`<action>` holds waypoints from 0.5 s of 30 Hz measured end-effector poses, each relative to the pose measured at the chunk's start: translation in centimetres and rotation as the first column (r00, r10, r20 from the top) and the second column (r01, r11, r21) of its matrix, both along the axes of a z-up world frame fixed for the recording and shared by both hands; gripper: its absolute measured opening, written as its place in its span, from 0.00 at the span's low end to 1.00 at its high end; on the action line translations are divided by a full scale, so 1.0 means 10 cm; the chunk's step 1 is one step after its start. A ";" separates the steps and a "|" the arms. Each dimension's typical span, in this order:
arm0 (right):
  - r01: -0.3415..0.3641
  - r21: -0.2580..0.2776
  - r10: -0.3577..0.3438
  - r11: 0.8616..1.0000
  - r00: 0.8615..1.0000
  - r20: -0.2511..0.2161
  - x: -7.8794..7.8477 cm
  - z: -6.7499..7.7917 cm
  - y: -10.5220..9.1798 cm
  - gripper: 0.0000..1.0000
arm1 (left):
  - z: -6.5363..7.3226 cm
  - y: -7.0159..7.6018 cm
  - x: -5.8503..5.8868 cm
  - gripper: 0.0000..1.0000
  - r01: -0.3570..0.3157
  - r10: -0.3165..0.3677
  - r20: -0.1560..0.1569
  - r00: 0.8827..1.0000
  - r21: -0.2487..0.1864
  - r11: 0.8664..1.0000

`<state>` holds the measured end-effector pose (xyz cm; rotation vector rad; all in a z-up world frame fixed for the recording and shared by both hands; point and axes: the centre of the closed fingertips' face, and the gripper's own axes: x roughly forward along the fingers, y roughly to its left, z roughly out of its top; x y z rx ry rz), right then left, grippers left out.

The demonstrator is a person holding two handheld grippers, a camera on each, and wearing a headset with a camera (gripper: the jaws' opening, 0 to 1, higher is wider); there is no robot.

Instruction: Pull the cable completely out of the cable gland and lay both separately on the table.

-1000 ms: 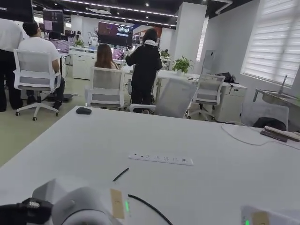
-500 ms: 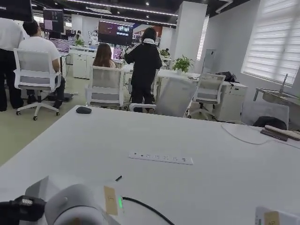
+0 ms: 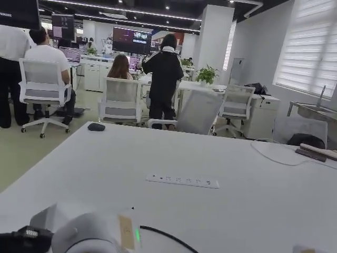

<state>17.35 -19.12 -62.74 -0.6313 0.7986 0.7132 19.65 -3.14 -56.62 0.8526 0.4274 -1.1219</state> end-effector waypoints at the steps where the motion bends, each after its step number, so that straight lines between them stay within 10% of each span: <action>1: 0.000 0.001 0.000 1.000 1.000 -0.003 -0.01 0.00 0.00 0.06 | 0.01 -0.01 0.00 0.16 0.010 -0.010 0.007 1.000 -0.003 1.000; 8: -0.034 0.095 0.035 0.995 0.999 -0.014 -0.07 0.17 0.28 0.20 | 0.00 -0.01 -0.02 0.16 0.011 -0.011 0.015 1.000 0.017 1.000; 15: -0.159 0.245 0.151 0.956 0.987 0.052 -0.04 0.64 0.92 0.20 | 0.01 -0.06 -0.06 0.17 0.025 -0.026 0.040 0.999 0.031 0.999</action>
